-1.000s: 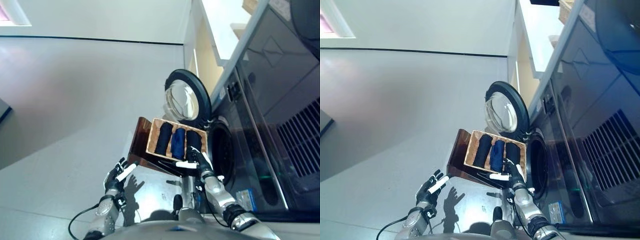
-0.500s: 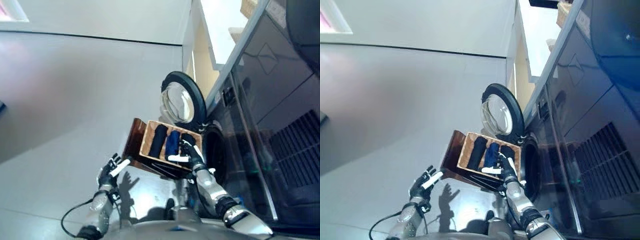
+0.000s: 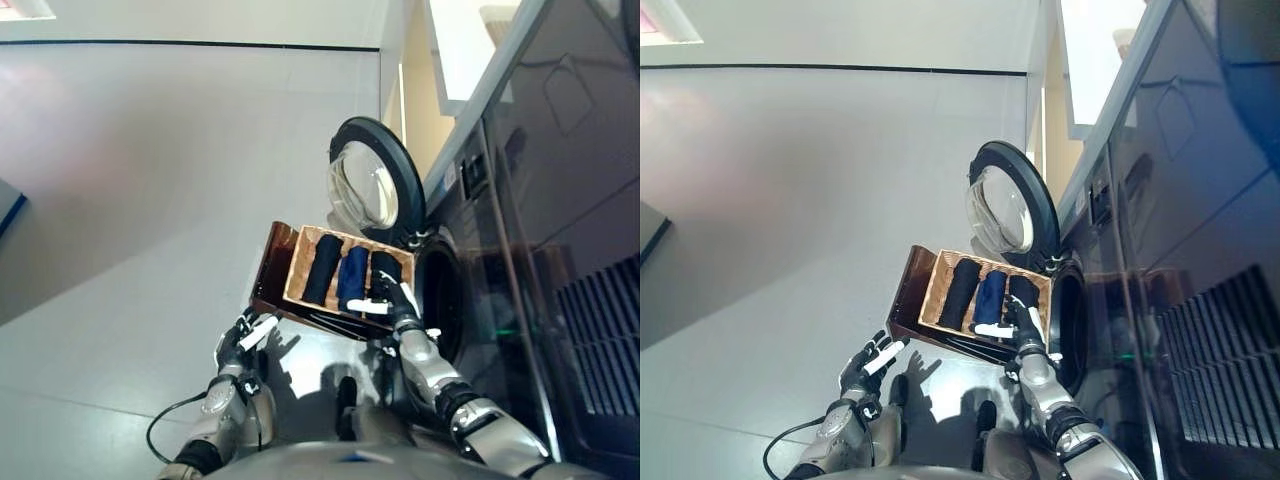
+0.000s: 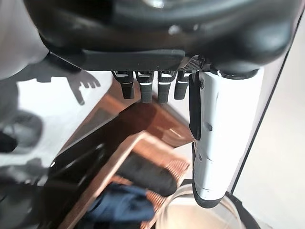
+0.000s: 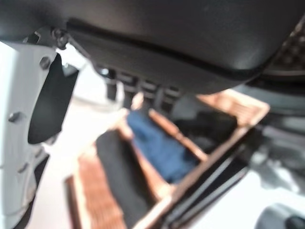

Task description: Pick up the clothes and place them into the washing machine

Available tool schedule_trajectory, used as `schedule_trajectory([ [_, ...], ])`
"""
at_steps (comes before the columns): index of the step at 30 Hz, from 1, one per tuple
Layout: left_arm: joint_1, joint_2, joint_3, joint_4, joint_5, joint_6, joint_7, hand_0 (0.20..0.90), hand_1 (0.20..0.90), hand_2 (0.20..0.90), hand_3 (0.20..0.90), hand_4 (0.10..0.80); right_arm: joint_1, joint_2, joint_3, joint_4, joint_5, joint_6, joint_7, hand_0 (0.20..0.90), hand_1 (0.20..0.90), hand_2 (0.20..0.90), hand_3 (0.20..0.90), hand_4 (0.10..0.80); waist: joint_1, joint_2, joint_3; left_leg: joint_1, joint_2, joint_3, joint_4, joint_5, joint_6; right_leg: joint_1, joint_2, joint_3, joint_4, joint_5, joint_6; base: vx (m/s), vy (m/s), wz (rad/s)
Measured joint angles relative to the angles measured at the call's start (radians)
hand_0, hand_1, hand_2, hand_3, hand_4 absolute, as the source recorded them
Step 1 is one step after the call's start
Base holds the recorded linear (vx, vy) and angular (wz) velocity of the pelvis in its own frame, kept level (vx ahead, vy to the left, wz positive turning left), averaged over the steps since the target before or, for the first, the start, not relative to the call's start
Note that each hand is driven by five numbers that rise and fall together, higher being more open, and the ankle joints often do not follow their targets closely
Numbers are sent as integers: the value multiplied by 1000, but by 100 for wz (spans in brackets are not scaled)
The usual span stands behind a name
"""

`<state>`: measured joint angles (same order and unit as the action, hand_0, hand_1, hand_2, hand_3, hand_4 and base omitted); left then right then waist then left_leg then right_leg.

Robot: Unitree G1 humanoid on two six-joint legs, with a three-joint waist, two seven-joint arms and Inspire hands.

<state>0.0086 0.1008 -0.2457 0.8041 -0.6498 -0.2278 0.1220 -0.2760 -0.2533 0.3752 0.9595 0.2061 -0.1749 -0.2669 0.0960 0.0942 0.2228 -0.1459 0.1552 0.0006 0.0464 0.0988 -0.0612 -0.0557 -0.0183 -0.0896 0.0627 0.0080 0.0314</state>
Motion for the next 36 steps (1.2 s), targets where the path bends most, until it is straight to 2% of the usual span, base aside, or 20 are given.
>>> schedule_trajectory([
  [1,-14,4,3,2,-3,-1,8,900,900,900,900,800,1,3,0,1,2,2,-10,900,900,900,900,800,0,-14,-4,14,-18,38,-26,-12,17,14,-28,-1,-32,-5,10,143,145,-32],
  [2,-23,16,6,-7,-5,-3,9,900,900,900,900,800,2,4,3,-1,1,1,-14,900,900,900,900,800,-6,-26,-8,23,-44,56,-40,13,41,16,-49,-1,-35,4,25,207,179,-3],
  [3,-38,32,7,-10,-9,-5,9,900,900,900,900,800,2,6,4,0,1,2,-14,900,900,900,900,800,-13,-32,-11,25,-67,57,-53,13,55,25,-77,-1,-50,13,48,254,224,11],
  [5,-66,38,8,-9,-12,-12,11,900,900,900,900,800,-4,19,4,12,1,2,-15,900,900,900,900,800,-20,-35,-12,44,-98,61,-61,7,74,51,-108,-1,-66,9,73,134,138,12],
  [7,-80,50,9,-15,-13,-23,11,900,900,900,900,800,-25,39,7,16,1,2,-14,900,900,900,900,800,-11,-38,-15,50,-113,80,-56,-6,82,51,-126,15,-70,6,93,41,73,-14],
  [9,-103,59,8,-18,-14,-23,13,900,900,900,900,800,-76,54,9,49,1,3,-14,900,900,900,900,800,3,-40,-15,42,-118,93,-45,-21,85,50,-132,27,-88,9,99,27,42,-15],
  [12,-120,63,9,-22,-14,-30,20,900,900,900,900,800,-126,69,8,67,1,2,-14,900,900,900,900,800,8,-54,-19,30,-117,93,-33,-28,78,50,-131,32,-105,9,97,61,43,-5],
  [15,-119,58,8,-10,-17,-32,22,900,900,900,900,800,-150,73,7,84,1,2,-15,900,900,900,900,800,26,-79,-30,17,-113,104,17,-61,73,50,-133,50,-113,9,93,91,40,-19],
  [20,-113,54,8,-9,-33,-32,31,900,900,900,900,800,-146,82,7,121,1,3,-12,900,900,900,900,800,27,-128,-60,15,-127,106,14,-81,86,50,-145,44,-116,8,100,102,53,0],
  [22,-112,51,5,-9,-33,-32,31,900,900,900,900,800,-146,79,4,126,2,4,-12,900,900,900,900,800,26,-133,-65,15,-134,99,13,-83,90,51,-152,36,-113,4,105,86,75,11],
  [25,-113,44,-4,-9,-33,-32,30,900,900,900,900,800,-147,76,-24,127,17,4,-14,900,900,900,900,800,26,-134,-72,17,-156,97,15,-88,108,48,-175,23,-77,-16,124,104,151,17],
  [26,-113,45,-5,-9,-33,-32,30,900,900,900,900,800,-147,75,-26,127,20,4,-13,900,900,900,900,800,26,-134,-74,22,-176,99,23,-100,120,37,-188,20,-30,-33,131,101,208,11],
  [31,-123,60,-9,-9,-33,-32,29,900,900,900,900,800,-148,81,-17,126,28,4,-13,900,900,900,900,800,20,-125,-84,20,-191,100,45,-115,165,-77,-216,22,211,-54,108,58,120,3],
  [34,-122,93,-9,-9,-35,-33,30,900,900,900,900,800,-152,98,-16,125,37,2,-13,900,900,900,900,800,10,-128,-85,20,-195,102,38,-120,175,-113,-247,-14,263,-39,75,71,-39,0],
  [35,-121,95,-8,-8,-35,-33,30,900,900,900,900,800,-152,102,-16,125,37,2,-13,900,900,900,900,800,6,-127,-83,19,-195,98,40,-114,184,-118,-254,-15,264,-39,77,107,-120,-4],
  [36,-119,105,-9,-8,-39,-34,30,900,900,900,900,800,-157,110,-16,128,37,2,-12,900,900,900,900,800,8,-125,-81,17,-195,96,33,-117,178,-132,-280,-33,250,-51,94,160,-176,-10],
])
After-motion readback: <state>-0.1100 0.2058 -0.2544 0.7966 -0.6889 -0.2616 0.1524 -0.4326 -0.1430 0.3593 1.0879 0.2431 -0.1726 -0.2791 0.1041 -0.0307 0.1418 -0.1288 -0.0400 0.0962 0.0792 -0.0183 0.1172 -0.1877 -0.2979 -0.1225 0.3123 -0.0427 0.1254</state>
